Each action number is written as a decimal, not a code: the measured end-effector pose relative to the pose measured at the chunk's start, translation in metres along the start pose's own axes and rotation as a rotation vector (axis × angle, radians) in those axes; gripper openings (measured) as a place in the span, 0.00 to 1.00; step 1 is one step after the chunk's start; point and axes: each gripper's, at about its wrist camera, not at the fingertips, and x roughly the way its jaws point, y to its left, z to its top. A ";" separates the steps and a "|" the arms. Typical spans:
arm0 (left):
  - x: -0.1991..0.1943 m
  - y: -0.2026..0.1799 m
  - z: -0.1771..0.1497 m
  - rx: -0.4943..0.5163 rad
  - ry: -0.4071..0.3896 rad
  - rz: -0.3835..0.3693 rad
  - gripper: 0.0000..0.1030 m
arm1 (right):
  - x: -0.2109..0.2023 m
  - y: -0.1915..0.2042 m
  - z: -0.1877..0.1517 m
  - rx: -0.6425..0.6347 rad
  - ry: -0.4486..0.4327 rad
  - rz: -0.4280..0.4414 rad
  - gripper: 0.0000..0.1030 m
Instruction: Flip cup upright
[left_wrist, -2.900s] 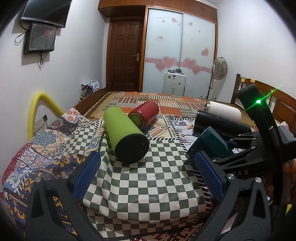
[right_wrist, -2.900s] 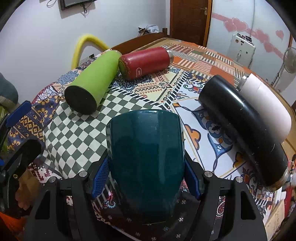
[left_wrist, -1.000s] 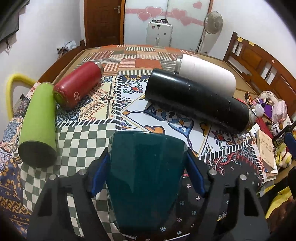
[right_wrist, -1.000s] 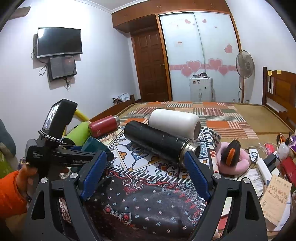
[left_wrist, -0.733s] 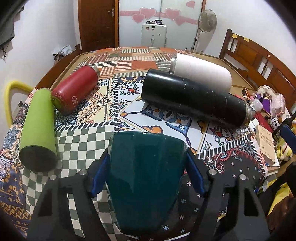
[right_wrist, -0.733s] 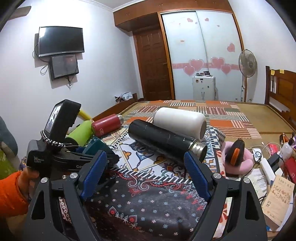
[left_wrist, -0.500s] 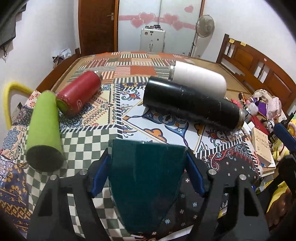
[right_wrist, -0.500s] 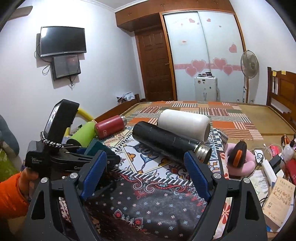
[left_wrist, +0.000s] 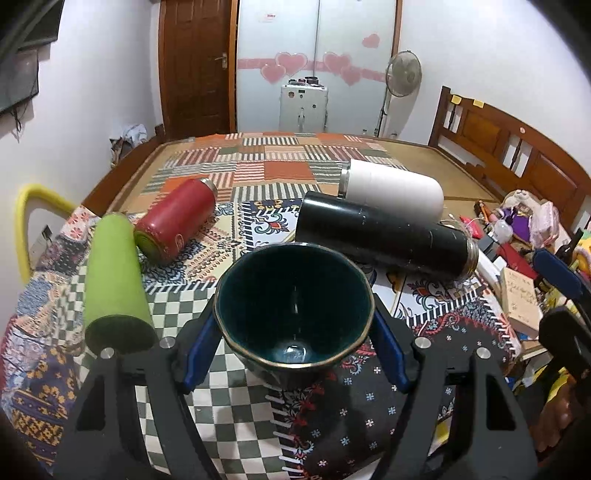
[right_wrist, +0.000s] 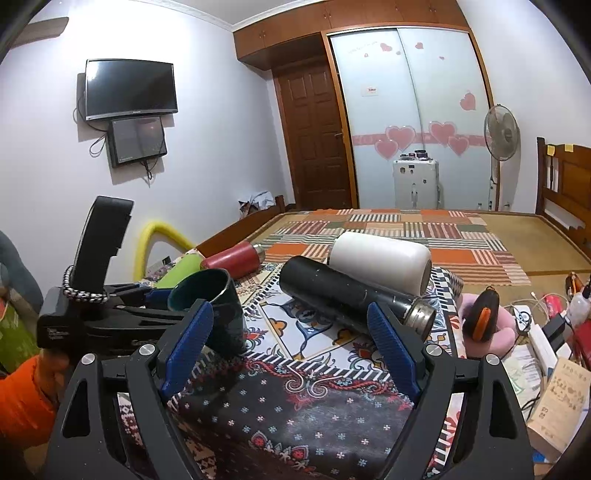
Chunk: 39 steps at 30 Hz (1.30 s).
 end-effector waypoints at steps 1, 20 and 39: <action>0.001 0.001 0.000 -0.004 0.003 -0.005 0.72 | 0.000 0.000 0.000 -0.002 0.001 0.002 0.82; -0.013 -0.007 -0.014 0.040 -0.042 0.025 0.81 | -0.003 0.009 0.007 0.002 -0.009 -0.003 0.82; -0.190 -0.004 -0.034 0.015 -0.472 0.109 0.81 | -0.069 0.055 0.033 -0.030 -0.176 -0.007 0.86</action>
